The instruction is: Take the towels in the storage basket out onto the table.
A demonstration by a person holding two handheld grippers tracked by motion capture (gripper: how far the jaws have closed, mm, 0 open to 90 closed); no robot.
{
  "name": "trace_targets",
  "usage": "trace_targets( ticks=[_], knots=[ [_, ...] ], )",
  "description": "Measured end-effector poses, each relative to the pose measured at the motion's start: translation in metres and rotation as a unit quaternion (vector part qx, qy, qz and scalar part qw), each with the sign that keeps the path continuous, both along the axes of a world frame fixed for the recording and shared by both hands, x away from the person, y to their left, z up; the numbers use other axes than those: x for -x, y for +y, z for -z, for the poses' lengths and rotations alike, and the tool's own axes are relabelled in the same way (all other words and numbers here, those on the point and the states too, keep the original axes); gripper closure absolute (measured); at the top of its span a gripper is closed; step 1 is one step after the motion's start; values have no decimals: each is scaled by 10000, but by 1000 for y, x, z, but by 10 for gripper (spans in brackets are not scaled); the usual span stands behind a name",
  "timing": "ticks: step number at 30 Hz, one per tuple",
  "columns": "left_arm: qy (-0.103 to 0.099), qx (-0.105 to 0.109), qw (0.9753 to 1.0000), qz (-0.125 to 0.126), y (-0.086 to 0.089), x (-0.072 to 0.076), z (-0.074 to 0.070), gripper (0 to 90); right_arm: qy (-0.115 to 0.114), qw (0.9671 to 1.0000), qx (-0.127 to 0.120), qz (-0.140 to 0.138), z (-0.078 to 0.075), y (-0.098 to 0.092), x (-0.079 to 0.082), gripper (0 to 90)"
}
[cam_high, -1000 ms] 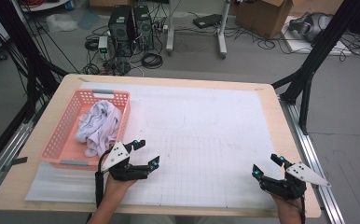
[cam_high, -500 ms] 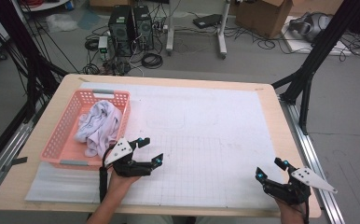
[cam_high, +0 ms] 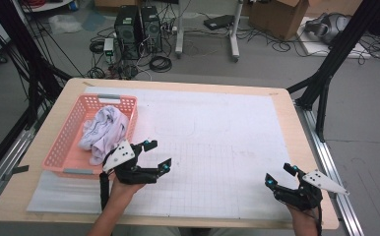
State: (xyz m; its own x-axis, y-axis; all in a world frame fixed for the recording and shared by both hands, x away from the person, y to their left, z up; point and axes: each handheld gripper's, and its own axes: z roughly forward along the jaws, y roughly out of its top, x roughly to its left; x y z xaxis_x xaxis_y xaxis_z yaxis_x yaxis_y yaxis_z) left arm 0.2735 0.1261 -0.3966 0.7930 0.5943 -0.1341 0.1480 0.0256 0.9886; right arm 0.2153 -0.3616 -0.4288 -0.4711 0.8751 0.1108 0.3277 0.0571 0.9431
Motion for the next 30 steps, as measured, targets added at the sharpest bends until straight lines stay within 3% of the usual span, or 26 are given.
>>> trace_targets(
  ticks=[8,13,20,30],
  knots=[
    [-89,-87,9998,-129,21,-13,-31,175,12,10000,71,-29,0,2,1,154],
    [-97,-58,9997,-215,33,-21,-44,176,30,10000,41,4,0,1,1,154],
    [9,-239,9983,-532,70,-37,-61,177,37,10000,57,-22,0,1,1,153],
    [241,-401,9939,-999,107,-56,-60,176,95,9998,152,-117,4,6,-3,153]
  ],
)
